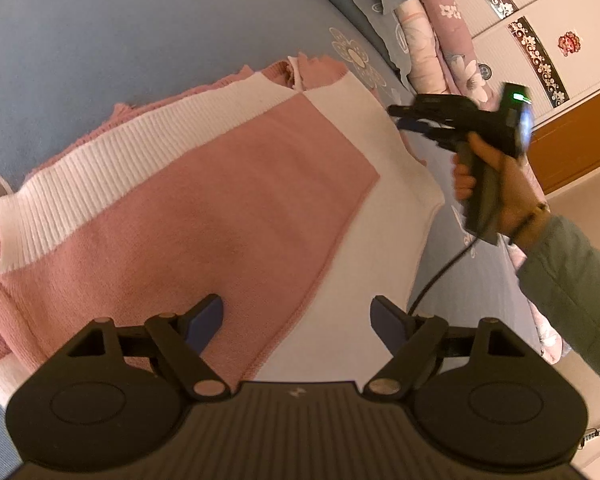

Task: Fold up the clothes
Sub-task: 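Open the right tool and lift both tools off the sweater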

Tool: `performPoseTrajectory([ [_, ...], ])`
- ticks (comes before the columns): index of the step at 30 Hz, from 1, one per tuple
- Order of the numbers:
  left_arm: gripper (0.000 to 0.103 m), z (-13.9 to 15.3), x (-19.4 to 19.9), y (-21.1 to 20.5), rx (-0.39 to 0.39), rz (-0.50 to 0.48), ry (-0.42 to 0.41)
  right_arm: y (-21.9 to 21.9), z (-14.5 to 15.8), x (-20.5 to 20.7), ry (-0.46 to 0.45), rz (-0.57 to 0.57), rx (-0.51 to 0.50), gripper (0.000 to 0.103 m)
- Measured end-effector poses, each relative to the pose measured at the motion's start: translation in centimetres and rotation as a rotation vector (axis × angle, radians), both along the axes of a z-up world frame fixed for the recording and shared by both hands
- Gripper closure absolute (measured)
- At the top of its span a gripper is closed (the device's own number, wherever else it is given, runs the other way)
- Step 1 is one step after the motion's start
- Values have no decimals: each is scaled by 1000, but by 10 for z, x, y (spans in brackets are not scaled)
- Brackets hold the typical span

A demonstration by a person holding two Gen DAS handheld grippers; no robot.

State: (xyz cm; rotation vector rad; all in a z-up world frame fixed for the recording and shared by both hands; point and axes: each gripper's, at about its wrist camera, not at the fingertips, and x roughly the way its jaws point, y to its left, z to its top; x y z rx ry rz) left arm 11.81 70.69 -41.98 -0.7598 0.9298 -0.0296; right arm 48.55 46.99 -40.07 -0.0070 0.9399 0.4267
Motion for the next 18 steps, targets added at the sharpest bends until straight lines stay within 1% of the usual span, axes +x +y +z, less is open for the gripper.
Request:
performPoseTrajectory([
  [1,22,0,0,-1,3,-1,-1,1,-6,2,15,-8,-2,72],
  [2,22,0,0,-1,6,-1,-2,0,-8,1,3,-11,8,71],
  [6,21,0,-1,-3,16,2,-7,3,3,-5,-14,24,-28,69],
  [7,21,1,-1,-4,19,2,-8,1,11,-10,-25,37,-14,69],
  [9,21,4,-1,-6,28,10,-4,-4,28,-24,-50,62,16,60],
  [10,21,6,0,-7,33,14,-2,-7,38,-32,-60,73,27,52],
  [13,22,11,0,-10,47,26,4,-19,65,-60,-81,111,60,52],
  [15,22,21,-2,-15,71,9,-14,-32,81,-84,-87,131,82,51],
  [17,22,34,-5,-21,98,-10,-21,-48,96,-110,-89,146,95,47],
  [18,22,42,-7,-25,114,-22,-23,-55,103,-123,-90,147,89,46],
])
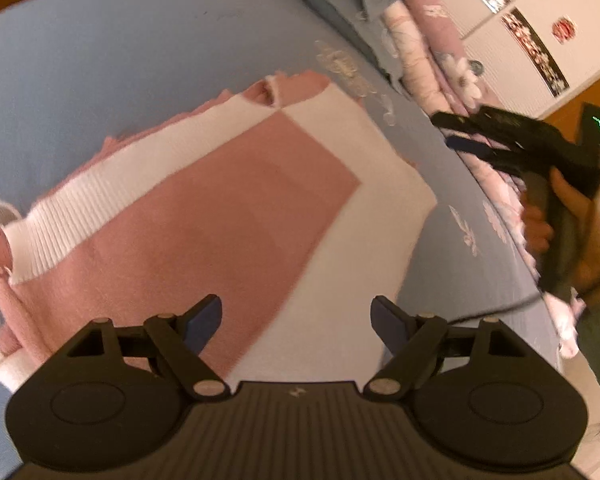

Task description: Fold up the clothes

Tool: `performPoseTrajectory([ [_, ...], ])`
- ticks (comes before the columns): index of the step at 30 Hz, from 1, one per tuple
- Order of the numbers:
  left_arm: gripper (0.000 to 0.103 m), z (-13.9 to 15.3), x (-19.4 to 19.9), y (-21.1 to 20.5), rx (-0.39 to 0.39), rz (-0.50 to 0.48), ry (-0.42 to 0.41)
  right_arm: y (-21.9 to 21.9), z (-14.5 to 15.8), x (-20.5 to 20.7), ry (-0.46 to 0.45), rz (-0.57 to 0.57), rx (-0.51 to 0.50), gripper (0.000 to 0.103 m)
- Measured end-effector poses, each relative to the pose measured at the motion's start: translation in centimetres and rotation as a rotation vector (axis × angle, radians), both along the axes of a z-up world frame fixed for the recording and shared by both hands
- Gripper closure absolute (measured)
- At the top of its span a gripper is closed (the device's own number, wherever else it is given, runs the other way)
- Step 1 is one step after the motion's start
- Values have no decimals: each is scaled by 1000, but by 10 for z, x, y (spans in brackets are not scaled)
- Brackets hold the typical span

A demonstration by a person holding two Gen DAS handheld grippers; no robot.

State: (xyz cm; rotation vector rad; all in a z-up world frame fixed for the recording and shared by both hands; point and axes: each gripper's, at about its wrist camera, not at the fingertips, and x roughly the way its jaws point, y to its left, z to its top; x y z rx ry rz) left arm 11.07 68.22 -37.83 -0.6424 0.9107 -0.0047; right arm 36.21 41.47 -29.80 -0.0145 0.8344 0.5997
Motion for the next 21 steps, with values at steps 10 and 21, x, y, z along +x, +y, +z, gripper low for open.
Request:
performPoseTrajectory([
  [10,21,108,-30,-56,276,-242,-36,-84,61,-150,173,-149,-87,36],
  [21,8,181,-54,-127,358,-489,-101,-161,108,-299,300,-505,-175,33],
])
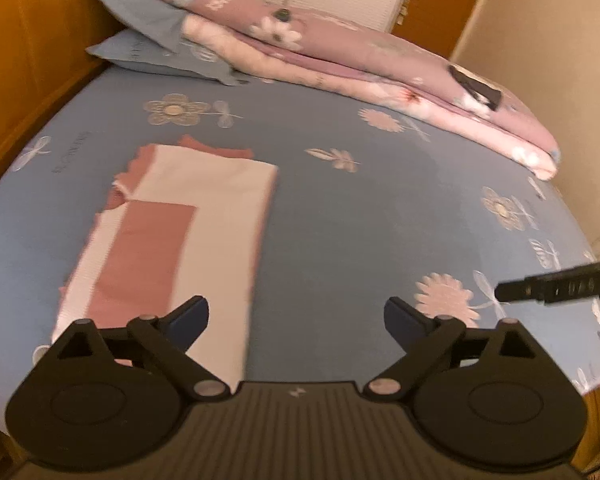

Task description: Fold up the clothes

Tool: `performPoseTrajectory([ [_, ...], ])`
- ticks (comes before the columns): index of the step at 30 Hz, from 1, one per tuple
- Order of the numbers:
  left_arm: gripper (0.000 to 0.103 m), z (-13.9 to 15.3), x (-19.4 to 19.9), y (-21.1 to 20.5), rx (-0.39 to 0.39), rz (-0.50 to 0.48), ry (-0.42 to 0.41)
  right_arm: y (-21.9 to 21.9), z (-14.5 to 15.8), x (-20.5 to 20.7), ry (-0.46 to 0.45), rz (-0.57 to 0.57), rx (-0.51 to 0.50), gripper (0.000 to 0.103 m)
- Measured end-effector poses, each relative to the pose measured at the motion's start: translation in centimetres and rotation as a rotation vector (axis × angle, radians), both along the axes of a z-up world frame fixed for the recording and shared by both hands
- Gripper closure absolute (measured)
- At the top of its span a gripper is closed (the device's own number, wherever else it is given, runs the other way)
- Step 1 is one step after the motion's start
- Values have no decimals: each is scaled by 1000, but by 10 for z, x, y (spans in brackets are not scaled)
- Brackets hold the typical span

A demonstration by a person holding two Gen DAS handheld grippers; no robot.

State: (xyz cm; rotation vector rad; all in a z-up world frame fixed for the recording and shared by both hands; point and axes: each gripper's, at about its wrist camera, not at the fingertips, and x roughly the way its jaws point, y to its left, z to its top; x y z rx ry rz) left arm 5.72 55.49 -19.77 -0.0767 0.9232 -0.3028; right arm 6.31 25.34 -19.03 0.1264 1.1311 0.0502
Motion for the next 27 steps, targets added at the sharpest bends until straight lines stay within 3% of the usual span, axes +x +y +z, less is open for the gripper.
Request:
performPoseTrajectory([
  [7,7,7,-7,-65,77,-13,-23,-57,5,-28,-30,-56,-6,32],
  [13,7,22,-20,-153,142,57,-48,-138,9,-53,-112,27,-61,28],
  [17,7,42,-24,-228,101,89,17,-210,16,-64,-112,30,-26,23],
  [21,6,66,-29,-290,93,137,-14,-264,29,-73,-147,49,-15,22],
  [27,6,87,-34,-329,87,213,-48,-307,37,-70,-154,26,-2,21],
])
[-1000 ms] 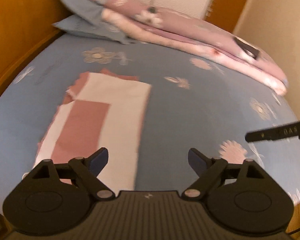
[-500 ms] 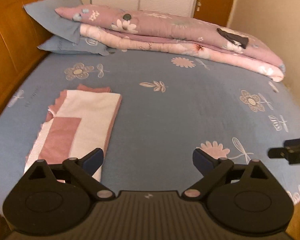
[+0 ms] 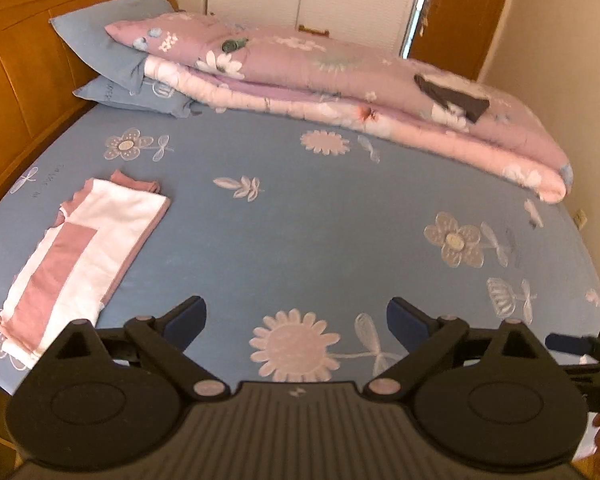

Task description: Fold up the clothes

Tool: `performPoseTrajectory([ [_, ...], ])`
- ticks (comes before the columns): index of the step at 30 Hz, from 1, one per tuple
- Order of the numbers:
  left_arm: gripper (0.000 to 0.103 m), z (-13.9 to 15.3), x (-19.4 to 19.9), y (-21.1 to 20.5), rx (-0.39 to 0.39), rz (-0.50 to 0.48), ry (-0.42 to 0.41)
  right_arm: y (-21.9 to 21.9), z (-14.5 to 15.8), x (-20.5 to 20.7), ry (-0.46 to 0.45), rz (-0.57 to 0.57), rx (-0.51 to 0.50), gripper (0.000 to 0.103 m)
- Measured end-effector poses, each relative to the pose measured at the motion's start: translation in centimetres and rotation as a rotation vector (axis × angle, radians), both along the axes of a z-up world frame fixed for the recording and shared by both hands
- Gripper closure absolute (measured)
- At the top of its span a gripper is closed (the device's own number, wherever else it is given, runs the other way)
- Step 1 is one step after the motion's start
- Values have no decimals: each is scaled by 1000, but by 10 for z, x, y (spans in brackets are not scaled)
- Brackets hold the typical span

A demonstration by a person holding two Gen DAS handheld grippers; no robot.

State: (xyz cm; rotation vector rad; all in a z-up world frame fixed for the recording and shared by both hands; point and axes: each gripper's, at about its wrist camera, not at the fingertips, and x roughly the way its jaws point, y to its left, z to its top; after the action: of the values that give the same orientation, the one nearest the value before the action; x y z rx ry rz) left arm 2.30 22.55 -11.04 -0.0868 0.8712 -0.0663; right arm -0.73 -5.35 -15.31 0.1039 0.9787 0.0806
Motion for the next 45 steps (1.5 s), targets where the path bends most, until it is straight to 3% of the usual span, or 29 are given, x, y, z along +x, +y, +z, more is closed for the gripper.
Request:
performPoseTrajectory([
  [2,4,0,-1,3,5,37,-27,-4,0,2,13,-18,0,21],
  [8,4,-27,14,19,-2,6,64,10,8,3,52,-52,-46,21],
  [15,4,-36,18,41,-5,-11,87,28,21,-10,63,-121,-79,21],
  [19,3,-32,16,48,-21,-45,115,43,29,-18,76,-141,-89,21],
  [24,3,-21,9,51,17,-71,125,55,38,-22,95,-153,-69,21],
  [45,3,0,-10,40,33,-39,143,53,50,-36,113,-102,-97,21],
])
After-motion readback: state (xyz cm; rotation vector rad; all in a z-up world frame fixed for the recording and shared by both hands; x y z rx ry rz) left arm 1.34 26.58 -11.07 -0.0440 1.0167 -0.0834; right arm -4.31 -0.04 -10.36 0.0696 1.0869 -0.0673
